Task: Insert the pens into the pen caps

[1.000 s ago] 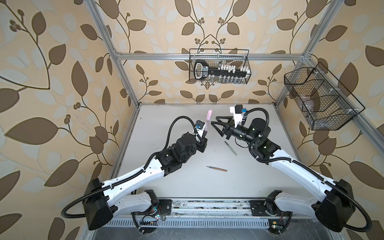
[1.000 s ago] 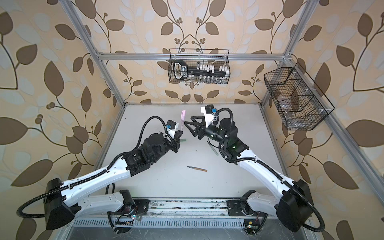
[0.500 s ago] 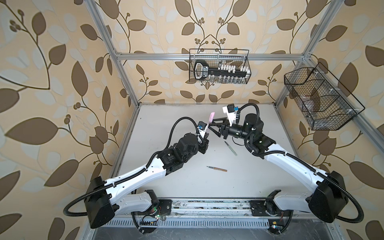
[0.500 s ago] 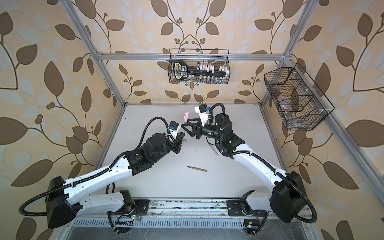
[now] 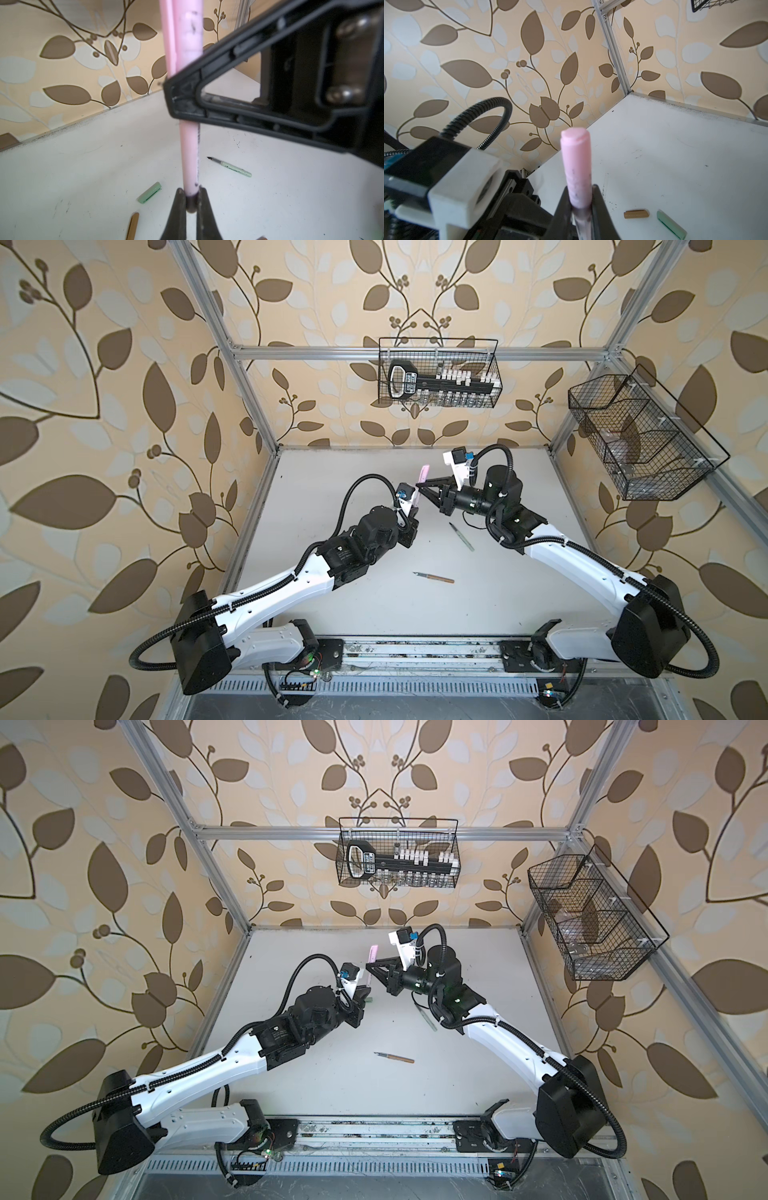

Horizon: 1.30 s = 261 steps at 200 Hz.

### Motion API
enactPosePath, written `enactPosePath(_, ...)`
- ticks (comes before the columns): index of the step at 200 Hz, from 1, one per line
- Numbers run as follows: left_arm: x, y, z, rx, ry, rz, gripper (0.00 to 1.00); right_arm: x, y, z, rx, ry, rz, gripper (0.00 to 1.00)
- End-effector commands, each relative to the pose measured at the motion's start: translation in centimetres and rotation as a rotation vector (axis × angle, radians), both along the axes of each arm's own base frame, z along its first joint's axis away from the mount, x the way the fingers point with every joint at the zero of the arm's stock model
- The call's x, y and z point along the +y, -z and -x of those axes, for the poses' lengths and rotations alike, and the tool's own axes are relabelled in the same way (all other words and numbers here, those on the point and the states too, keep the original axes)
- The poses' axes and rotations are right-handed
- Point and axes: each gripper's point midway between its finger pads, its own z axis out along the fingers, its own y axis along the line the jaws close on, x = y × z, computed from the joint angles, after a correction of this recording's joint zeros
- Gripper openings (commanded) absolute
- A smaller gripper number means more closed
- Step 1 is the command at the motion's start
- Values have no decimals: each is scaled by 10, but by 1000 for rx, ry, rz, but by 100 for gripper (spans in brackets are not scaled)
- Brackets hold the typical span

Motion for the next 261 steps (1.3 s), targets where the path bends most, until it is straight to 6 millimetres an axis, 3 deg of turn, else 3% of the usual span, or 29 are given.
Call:
enactPosePath(1,-4,-31,-4,-52,8,57,0,5,-14,2,-17,-29,-23,6)
enactPosePath(25,-2,-33,-3,-48,10,49,0,-1,-14,1,-8,-3,-21,0)
enactPosePath(32,-1,-34,-1,-46,11,47,16,-4,-13,-1,-2,10,-25,0)
enactPosePath(40,1,-35,0,-40,8,50,53,-9,-15,-2,-4,28,-40,0)
enactPosePath(44,2,-36,0,-38,9,54,65,-12,-16,-3,-3,37,-49,0)
enactPosePath(69,8,-42,5,5,50,84,84,-25,-17,-4,20,74,-142,0)
enactPosePath(89,13,-44,3,94,120,135,85,-25,-14,2,47,43,-168,0)
enactPosePath(103,12,-42,1,162,182,174,81,-25,-13,5,58,29,-170,0)
enactPosePath(146,-7,-33,4,328,387,245,72,-34,-13,9,72,43,-204,0)
enactPosePath(212,-23,-28,7,400,482,293,68,-36,-13,4,101,42,-257,0)
enactPosePath(261,-21,-28,7,395,469,300,49,-33,-9,0,116,38,-261,0)
